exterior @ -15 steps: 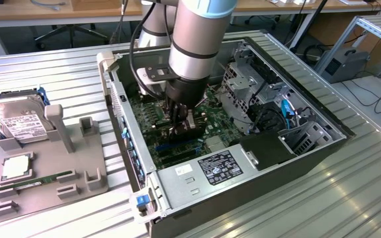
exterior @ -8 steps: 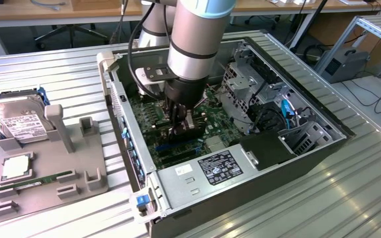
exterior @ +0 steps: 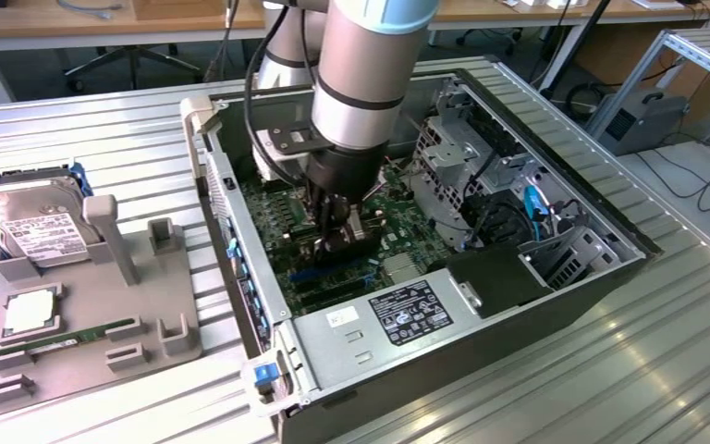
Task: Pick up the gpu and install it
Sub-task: 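Insert the gpu into the slot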
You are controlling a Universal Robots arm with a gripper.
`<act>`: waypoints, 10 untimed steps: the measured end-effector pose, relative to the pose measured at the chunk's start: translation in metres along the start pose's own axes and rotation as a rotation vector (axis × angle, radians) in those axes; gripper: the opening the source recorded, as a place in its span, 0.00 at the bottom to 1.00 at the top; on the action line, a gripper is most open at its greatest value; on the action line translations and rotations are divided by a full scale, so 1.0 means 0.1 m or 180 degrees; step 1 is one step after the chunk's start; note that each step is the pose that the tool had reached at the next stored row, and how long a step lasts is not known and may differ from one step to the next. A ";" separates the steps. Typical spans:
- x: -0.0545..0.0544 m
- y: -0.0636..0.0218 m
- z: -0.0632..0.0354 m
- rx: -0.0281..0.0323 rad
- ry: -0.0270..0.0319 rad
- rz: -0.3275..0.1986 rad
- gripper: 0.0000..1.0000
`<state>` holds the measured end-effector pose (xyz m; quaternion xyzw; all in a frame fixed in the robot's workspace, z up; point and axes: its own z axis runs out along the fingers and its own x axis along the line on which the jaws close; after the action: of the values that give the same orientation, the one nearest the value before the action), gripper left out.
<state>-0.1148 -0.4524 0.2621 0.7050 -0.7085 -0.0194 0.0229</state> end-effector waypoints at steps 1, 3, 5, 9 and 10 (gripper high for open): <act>0.00 -0.001 -0.004 0.0000 -0.0004 0.0000 0.27; 0.00 -0.039 -0.008 -0.0002 -0.0005 0.0008 0.27; 0.00 -0.057 -0.139 -0.0009 -0.0004 0.0010 0.27; 0.00 -0.133 -0.103 -0.0059 0.0028 0.0014 0.27; 0.00 -0.124 -0.102 -0.0058 0.0028 0.0015 0.27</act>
<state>-0.1018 -0.4528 0.2715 0.7032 -0.7099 -0.0227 0.0325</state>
